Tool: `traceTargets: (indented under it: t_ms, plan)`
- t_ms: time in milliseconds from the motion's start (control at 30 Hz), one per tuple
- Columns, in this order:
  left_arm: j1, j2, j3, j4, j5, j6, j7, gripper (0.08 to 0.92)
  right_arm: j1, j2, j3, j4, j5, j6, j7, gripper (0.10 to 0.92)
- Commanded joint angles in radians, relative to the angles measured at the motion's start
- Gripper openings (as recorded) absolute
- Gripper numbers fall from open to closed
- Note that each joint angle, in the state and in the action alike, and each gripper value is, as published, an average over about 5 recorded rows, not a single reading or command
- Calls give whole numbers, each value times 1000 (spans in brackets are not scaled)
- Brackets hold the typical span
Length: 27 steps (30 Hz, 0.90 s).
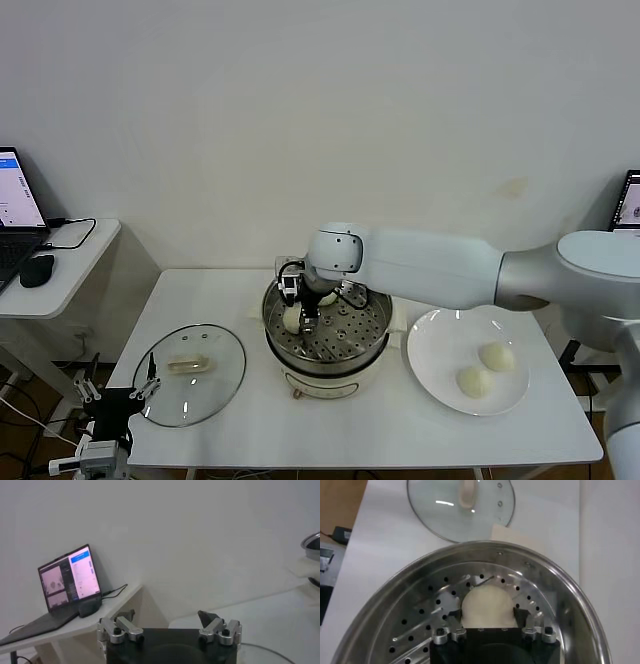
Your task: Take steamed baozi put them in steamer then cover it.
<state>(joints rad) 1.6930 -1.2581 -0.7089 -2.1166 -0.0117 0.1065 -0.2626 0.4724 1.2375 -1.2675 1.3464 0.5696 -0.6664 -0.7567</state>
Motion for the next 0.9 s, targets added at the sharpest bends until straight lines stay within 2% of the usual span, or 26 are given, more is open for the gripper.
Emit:
traceTargets:
  t_ms: [33,233,467,667,900]
  plan:
    - [-1,3,2,-2,1,1,1,823,137,-144,6,79,-18,22,-161,818]
    - [1,7,11,-9,3,1,1,823,261,-362,-16,212,-86,161,-334,823]
    - [1,13,25,-16,7,1,1,823,276,-665,-65,352,-260,330,-455,823]
    - [5,19,28,-16,10,0,0,823,206,-856,-69,397,-409,416,-488,823]
    - [9,14,32,-8,20,-2,0,823,-34,-954,75,386,-562,469,-446,823]
